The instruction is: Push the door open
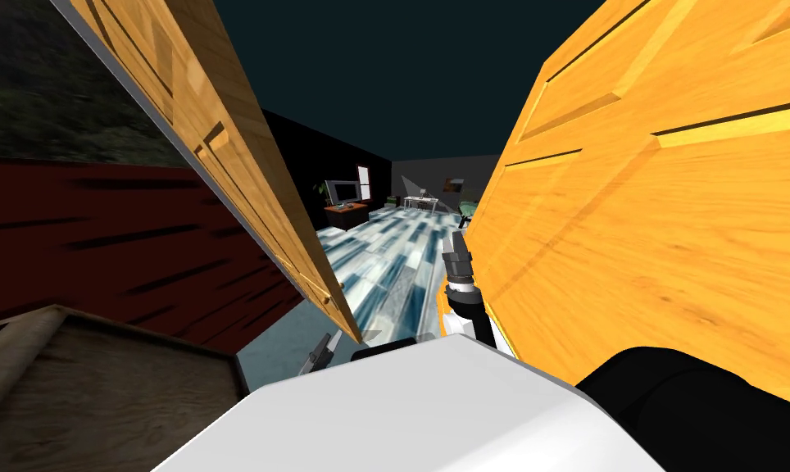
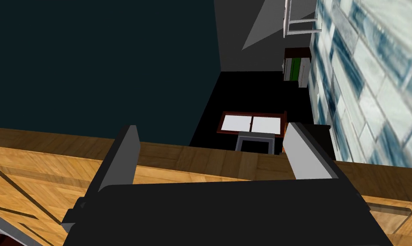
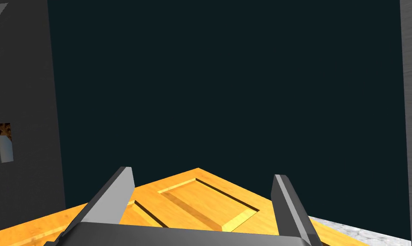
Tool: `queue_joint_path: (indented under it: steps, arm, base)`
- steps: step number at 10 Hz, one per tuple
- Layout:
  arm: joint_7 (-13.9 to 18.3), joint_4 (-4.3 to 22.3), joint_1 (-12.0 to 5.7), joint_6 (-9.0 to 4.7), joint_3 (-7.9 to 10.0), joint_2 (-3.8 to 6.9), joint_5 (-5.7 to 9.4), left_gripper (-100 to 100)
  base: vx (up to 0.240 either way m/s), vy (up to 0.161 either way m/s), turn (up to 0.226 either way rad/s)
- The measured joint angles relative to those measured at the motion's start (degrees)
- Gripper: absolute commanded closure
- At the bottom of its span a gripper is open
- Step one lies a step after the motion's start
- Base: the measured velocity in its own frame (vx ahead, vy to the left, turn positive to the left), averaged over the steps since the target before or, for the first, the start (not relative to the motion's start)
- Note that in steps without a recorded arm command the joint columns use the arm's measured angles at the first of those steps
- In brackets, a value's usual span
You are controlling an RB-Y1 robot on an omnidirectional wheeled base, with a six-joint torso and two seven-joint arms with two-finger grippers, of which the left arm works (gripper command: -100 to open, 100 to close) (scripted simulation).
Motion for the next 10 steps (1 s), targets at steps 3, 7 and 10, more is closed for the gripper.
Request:
queue_joint_path:
  steps: [3, 7, 10]
  arm:
    - [0.77, 3.00, 0.02, -2.02, -0.71, 1.07, -0.22, -100]
    - [1.55, 6.20, 0.32, -4.35, -1.51, 2.23, -0.50, -100]
    - [2.06, 9.97, -0.27, -6.54, -2.03, 2.89, -0.65, -100]
  base:
    - [0.121, 0.002, 0.001]
    - [0.074, 0.002, -0.004]
    - [0.090, 0.000, 0.012]
